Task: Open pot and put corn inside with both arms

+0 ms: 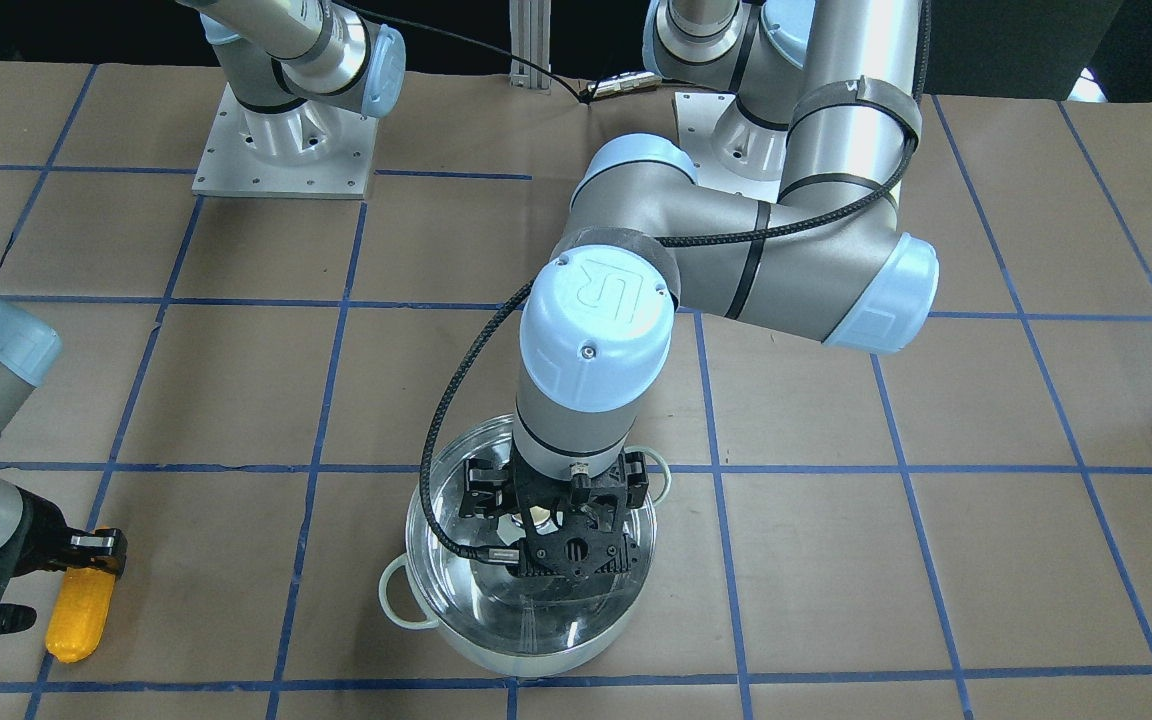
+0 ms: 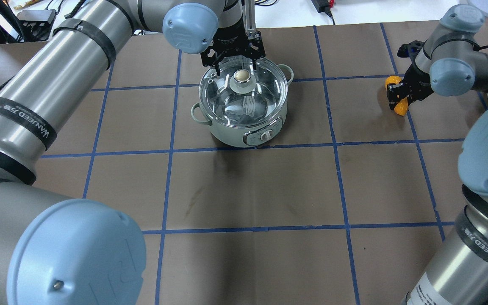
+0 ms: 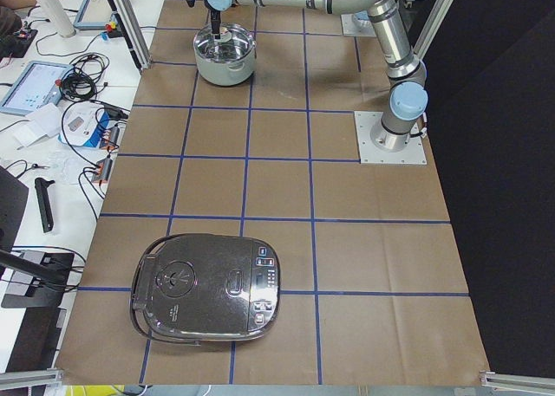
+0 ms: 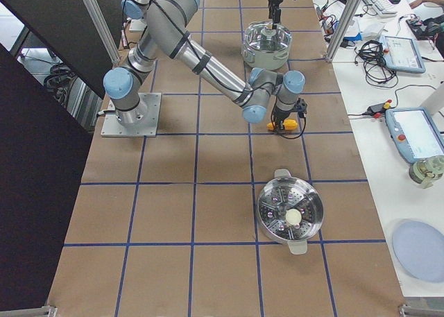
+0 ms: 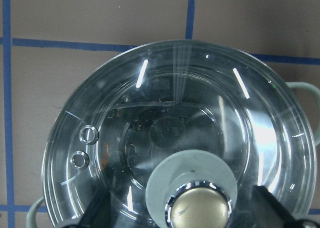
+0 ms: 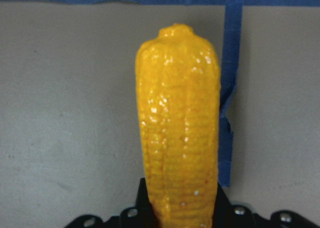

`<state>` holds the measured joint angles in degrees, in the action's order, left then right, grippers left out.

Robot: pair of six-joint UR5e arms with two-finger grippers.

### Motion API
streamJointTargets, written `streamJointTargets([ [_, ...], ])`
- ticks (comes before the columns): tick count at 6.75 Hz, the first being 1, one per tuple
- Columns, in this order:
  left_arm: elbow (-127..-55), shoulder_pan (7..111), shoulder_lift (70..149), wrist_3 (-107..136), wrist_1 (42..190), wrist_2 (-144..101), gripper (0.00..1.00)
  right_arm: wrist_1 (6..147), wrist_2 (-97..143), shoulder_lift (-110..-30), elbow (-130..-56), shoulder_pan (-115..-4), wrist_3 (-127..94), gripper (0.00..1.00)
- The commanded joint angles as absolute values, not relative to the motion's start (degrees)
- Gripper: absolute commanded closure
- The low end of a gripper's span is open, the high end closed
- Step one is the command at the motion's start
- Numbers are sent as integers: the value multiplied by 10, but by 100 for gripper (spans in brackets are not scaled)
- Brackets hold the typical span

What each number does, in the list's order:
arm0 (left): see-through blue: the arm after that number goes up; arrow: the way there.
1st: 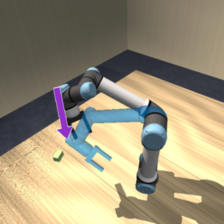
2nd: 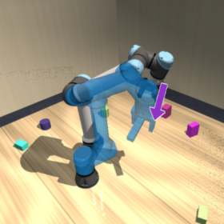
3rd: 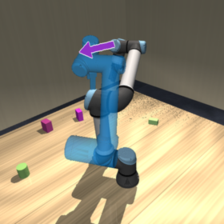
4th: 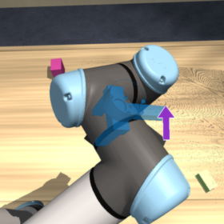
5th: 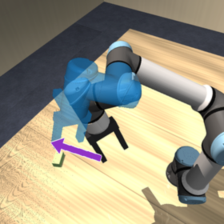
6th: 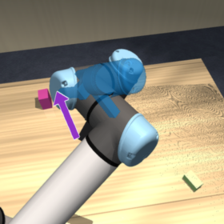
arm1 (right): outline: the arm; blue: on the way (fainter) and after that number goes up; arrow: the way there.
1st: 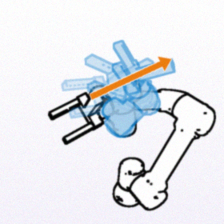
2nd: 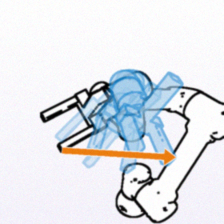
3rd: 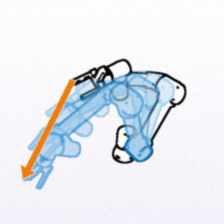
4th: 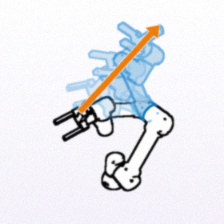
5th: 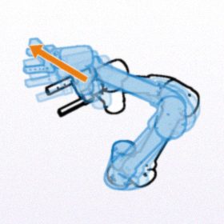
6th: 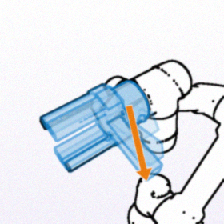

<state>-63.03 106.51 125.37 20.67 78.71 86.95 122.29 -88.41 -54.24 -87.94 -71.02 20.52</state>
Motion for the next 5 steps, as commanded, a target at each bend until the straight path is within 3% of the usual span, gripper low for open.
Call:
streamJointTargets([
  [1,-632,1074,1254,209,787,870,0,1185,-886,-586,-870,-711,206,89],
  [4,-634,1075,1258,207,787,869,2,1083,-885,-667,-853,-715,204,89],
  [5,-634,1075,1258,200,787,869,20,1066,-885,-683,-852,-723,202,89],
])
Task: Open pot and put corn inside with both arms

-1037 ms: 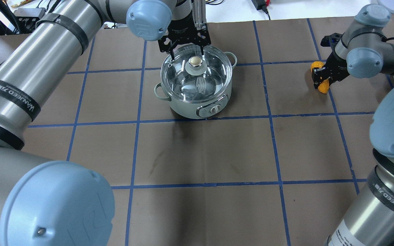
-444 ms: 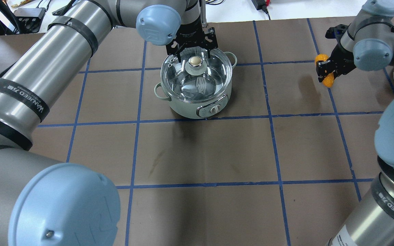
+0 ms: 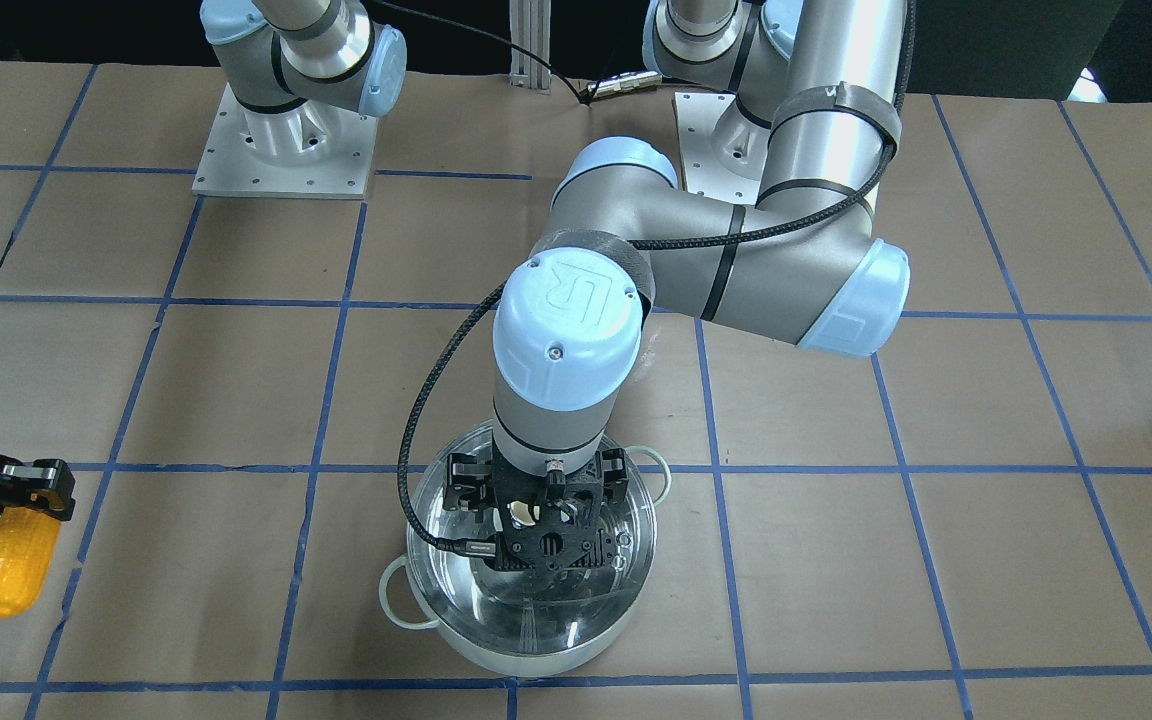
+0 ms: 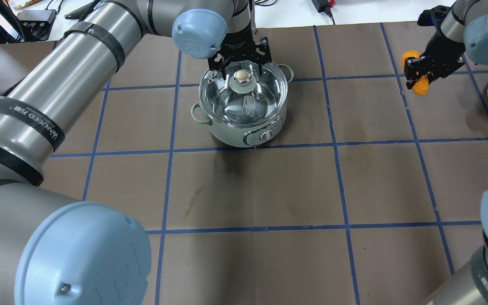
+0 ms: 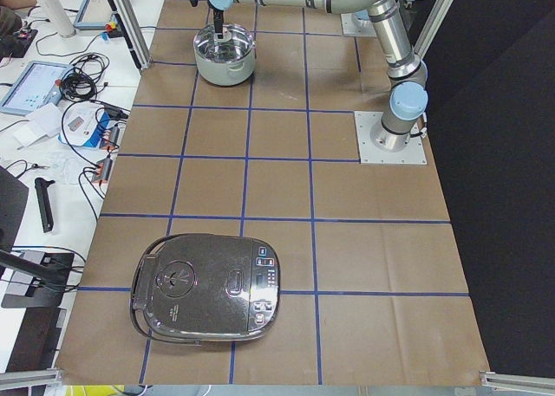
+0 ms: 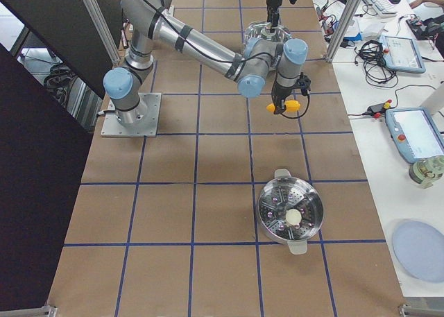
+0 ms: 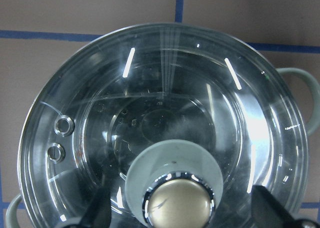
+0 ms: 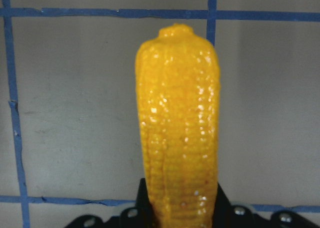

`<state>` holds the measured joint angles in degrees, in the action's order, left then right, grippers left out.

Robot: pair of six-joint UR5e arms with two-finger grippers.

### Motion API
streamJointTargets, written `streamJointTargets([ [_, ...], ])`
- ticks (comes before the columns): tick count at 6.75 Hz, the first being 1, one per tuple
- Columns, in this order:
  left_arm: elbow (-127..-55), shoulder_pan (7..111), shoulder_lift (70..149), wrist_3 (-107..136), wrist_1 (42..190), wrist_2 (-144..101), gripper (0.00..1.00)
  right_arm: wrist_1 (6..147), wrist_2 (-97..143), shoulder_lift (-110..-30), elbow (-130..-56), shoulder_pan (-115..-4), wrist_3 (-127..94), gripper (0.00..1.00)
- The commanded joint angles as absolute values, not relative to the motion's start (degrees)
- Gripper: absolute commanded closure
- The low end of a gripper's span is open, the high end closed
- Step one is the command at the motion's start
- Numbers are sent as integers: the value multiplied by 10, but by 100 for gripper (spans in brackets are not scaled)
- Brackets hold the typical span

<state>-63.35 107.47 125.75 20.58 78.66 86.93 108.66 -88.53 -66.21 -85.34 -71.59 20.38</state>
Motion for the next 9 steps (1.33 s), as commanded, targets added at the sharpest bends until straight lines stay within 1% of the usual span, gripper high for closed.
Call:
streamJointTargets([
  [1,-634,1075,1257,198,787,869,56,1064,-886,-684,-853,-724,201,89],
  [3,-640,1075,1256,198,787,869,84,1063,-886,-686,-856,-725,200,89],
  [4,-638,1074,1252,199,786,869,92,1063,-885,-686,-858,-726,200,89],
  [5,-630,1075,1236,199,788,868,93,1064,-886,-686,-856,-728,198,89],
  [6,-619,1070,1205,199,812,871,92,1066,-885,-686,-852,-754,167,89],
  [7,-619,1044,1187,184,841,869,92,1071,-883,-686,-845,-795,144,89],
  [9,-632,949,1187,38,848,873,92,1076,-860,-680,-816,-928,65,90],
])
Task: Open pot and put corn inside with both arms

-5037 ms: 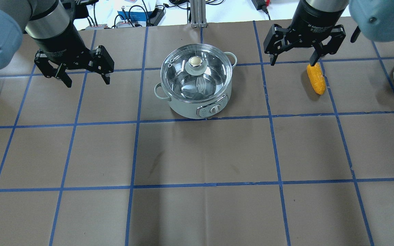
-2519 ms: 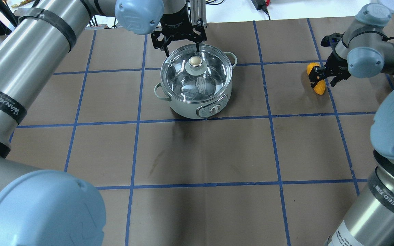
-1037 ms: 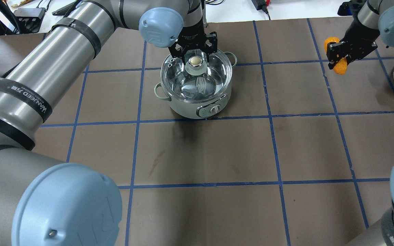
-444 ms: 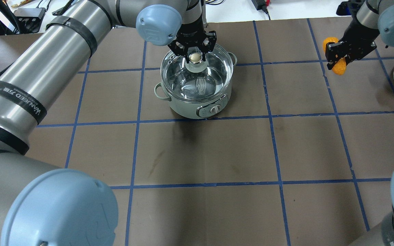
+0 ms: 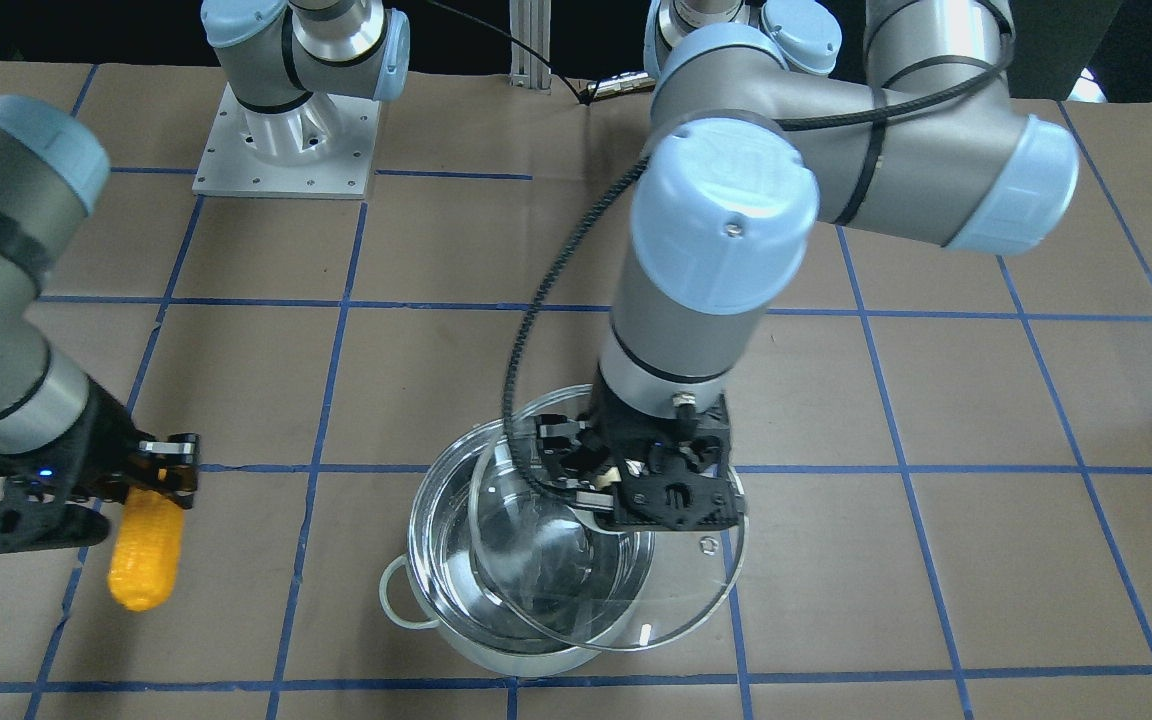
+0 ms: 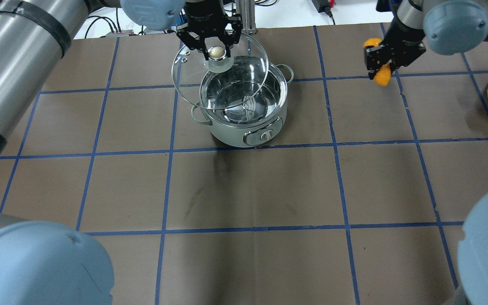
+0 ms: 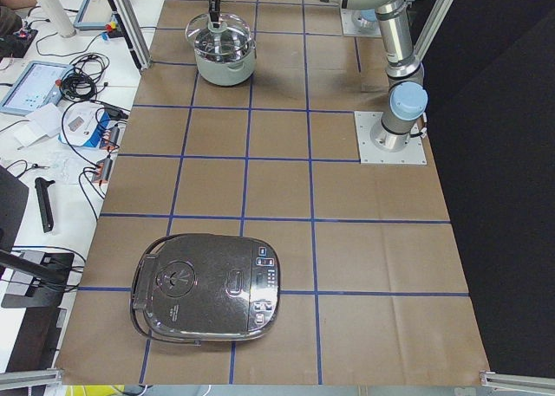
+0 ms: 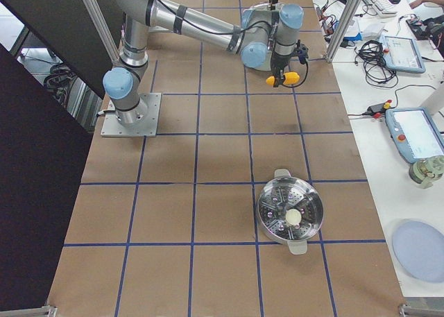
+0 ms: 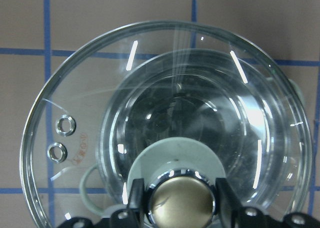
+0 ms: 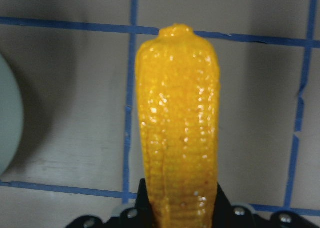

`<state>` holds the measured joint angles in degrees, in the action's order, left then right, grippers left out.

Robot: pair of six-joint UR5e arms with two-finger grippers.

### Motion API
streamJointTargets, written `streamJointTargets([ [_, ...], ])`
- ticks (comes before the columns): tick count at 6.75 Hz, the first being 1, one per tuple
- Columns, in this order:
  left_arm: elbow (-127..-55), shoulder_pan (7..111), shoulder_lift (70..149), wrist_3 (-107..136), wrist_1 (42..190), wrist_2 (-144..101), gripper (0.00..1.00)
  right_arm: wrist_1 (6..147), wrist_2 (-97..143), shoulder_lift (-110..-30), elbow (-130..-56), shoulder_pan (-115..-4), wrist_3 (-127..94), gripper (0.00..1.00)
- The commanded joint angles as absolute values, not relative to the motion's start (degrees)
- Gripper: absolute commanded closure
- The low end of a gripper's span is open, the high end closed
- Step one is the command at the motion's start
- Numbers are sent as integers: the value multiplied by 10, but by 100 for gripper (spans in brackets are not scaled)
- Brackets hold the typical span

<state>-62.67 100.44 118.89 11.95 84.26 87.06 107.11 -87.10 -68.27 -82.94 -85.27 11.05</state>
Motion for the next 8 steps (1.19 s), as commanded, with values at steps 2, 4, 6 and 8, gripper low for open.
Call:
streamJointTargets([
  [2,-650,861,1195,-114,844,874,92,1113,-875,-657,-809,-1018,5,90],
  [4,-733,808,1197,-172,776,870,92,1123,-926,-573,-729,-1093,-38,90],
  [6,-855,802,1187,-171,637,871,92,1123,-918,-528,-700,-1110,-41,90],
  [8,-889,801,1200,-171,595,875,92,1123,-926,-504,-711,-1113,-39,90],
])
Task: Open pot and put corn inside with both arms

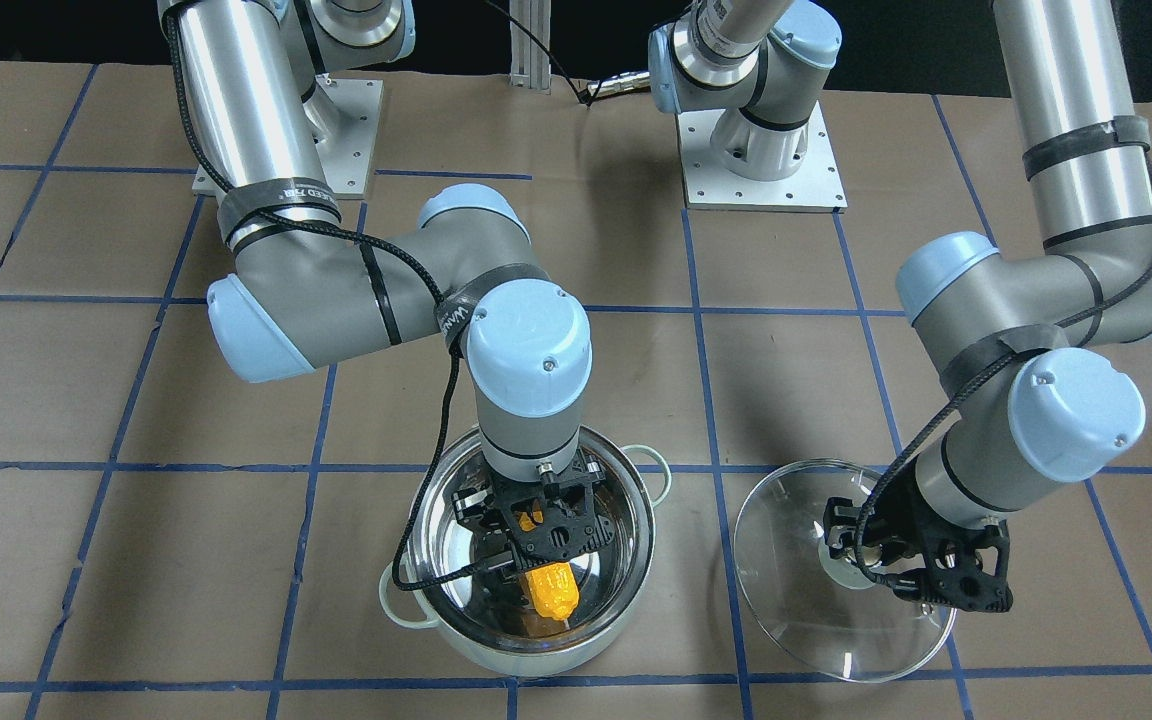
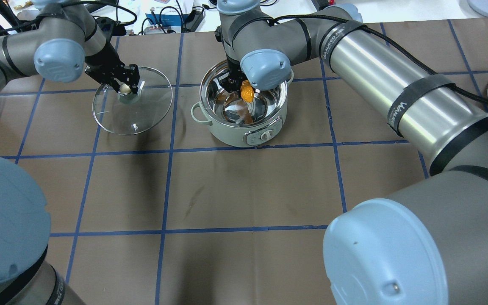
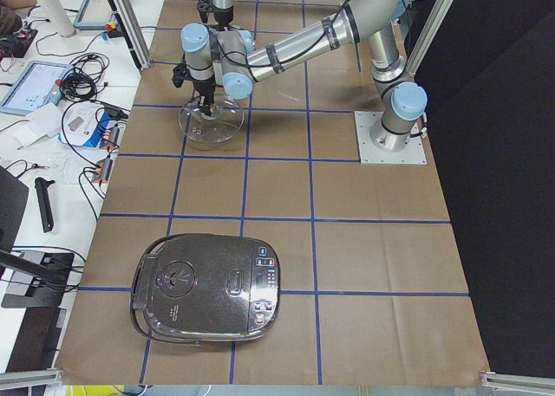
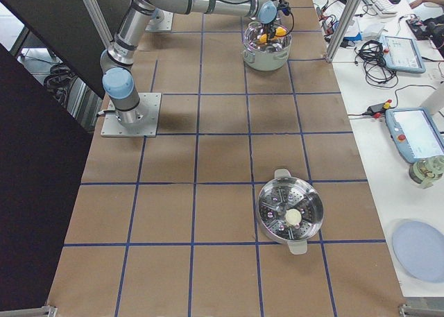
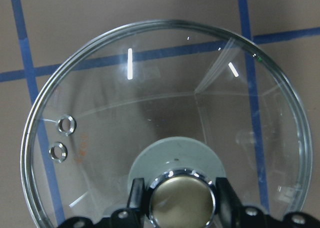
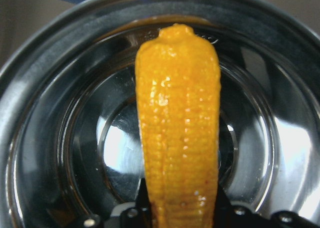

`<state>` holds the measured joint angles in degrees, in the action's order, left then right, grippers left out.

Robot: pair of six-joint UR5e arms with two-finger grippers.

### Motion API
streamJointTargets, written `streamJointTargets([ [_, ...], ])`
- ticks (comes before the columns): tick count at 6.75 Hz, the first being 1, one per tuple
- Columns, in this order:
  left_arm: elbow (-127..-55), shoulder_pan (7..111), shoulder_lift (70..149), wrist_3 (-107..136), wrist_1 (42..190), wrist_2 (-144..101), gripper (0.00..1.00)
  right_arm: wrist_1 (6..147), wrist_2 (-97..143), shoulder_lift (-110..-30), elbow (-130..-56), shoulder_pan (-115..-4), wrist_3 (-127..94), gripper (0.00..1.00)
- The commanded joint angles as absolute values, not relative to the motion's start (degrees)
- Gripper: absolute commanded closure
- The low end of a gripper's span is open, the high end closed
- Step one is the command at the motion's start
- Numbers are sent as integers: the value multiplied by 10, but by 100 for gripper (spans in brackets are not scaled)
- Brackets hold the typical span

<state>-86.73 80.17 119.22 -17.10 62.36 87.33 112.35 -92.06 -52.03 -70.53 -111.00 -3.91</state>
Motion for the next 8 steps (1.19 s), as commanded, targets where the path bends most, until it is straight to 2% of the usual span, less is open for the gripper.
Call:
streamJointTargets([
  [1,-889,800,1200,-171,595,875,92,1125,-926,-499,-725,-1112,-40,90],
  [2,-889,800,1201,-172,594,875,92,1141,-927,-495,-729,-1110,-40,90],
  [3,-890,799,1202,-173,594,872,84,1144,-927,-493,-732,-1110,-40,85],
  [4,-891,799,1203,-172,589,871,64,1144,-927,-493,-732,-1109,-40,46],
  [5,-890,799,1203,-170,581,871,1,1143,-927,-495,-730,-1109,-39,7],
  [7,-873,801,1184,-165,596,877,0,1141,-927,-518,-726,-1105,-40,4],
  [8,-872,801,1162,-164,624,877,0,1134,-927,-556,-733,-1101,-40,4],
])
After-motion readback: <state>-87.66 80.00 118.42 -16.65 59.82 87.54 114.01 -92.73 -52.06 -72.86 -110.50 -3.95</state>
